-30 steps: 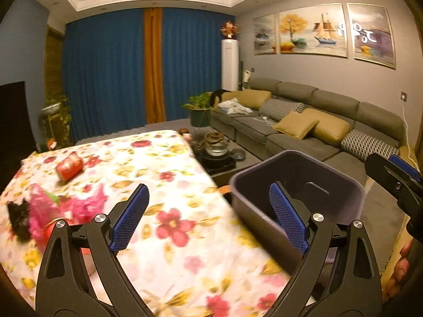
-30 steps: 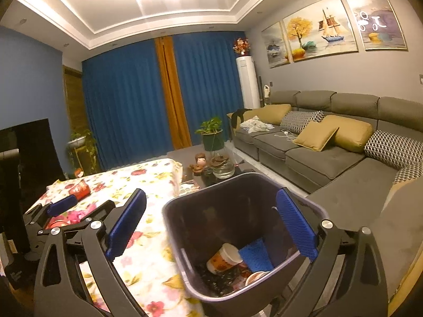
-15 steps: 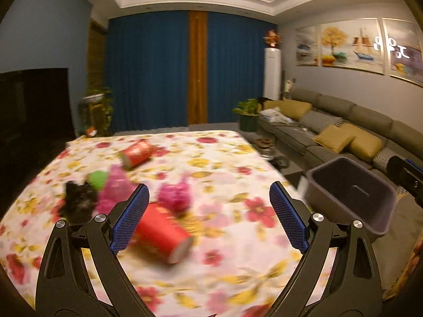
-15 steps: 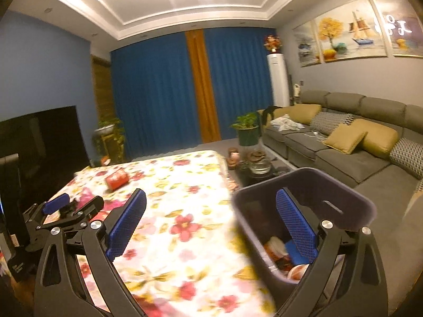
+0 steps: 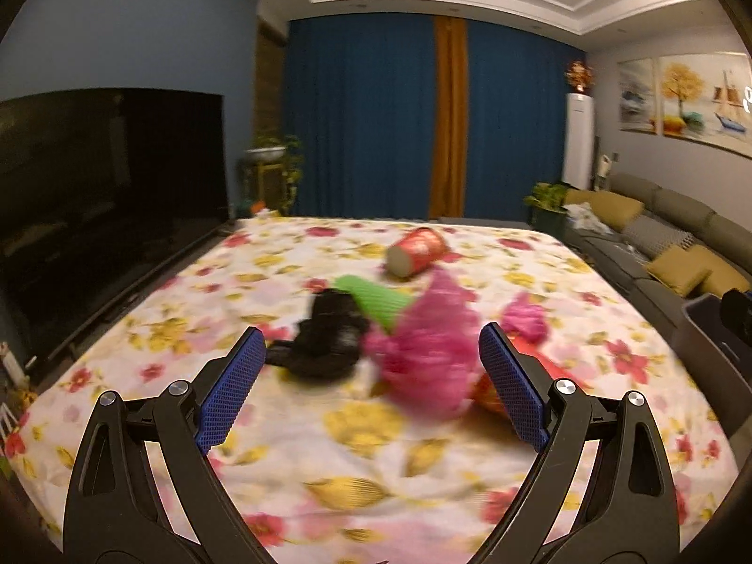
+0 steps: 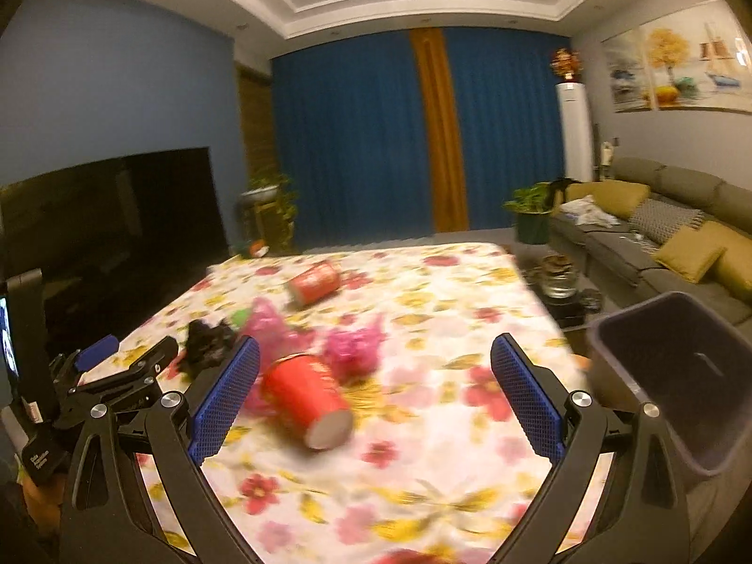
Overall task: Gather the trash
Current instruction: 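Move both open tools back to the bags on the bed, then grasp the black plastic bag with the left tool while the right tool grasps the pink bag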
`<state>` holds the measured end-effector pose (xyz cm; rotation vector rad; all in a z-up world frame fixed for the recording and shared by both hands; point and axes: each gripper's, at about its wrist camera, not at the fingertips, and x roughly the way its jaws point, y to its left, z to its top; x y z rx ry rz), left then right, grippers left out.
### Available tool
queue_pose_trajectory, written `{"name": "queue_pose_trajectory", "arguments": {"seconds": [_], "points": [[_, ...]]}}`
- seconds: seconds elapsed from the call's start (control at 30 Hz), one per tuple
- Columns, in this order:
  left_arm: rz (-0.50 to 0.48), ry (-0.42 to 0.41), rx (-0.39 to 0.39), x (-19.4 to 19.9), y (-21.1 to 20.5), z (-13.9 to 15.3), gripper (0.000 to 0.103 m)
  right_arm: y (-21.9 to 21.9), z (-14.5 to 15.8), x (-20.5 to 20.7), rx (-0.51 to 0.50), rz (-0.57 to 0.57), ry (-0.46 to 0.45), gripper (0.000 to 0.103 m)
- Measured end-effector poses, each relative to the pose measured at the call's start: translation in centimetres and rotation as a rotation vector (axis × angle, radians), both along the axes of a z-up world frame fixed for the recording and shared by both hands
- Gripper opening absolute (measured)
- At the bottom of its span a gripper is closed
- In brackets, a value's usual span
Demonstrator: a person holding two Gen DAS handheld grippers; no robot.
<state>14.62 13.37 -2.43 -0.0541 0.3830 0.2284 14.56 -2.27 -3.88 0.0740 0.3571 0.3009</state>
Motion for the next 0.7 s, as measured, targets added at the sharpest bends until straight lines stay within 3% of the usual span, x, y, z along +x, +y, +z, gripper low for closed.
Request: {"name": "queue_pose_trajectory", "arguments": {"seconds": [0.17, 0.47, 0.57, 0.7], "points": [[0.018, -0.01, 0.0, 0.6, 3.0, -0.2, 0.091, 3.6, -0.5, 1.1, -0.046, 0.06, 0.012, 0.095], [-0.024, 0.025, -0.011, 4.6, 4.6, -0.9, 0.091, 7.0, -1.2, 3.7, -0.07, 0.09, 0.048, 0.091], [-0.036, 0.053, -0.023, 6.3, 4.9, -1.3, 0.087, 7.6, -1.4, 4.2, -0.081, 0.095, 0.056, 0.089], [-0.046, 0.095, -0.041, 8.1, 5.5, -1.9, 0.075, 8.0, -1.8, 5.0, -0.097, 0.096, 0.065, 0.087]]}}
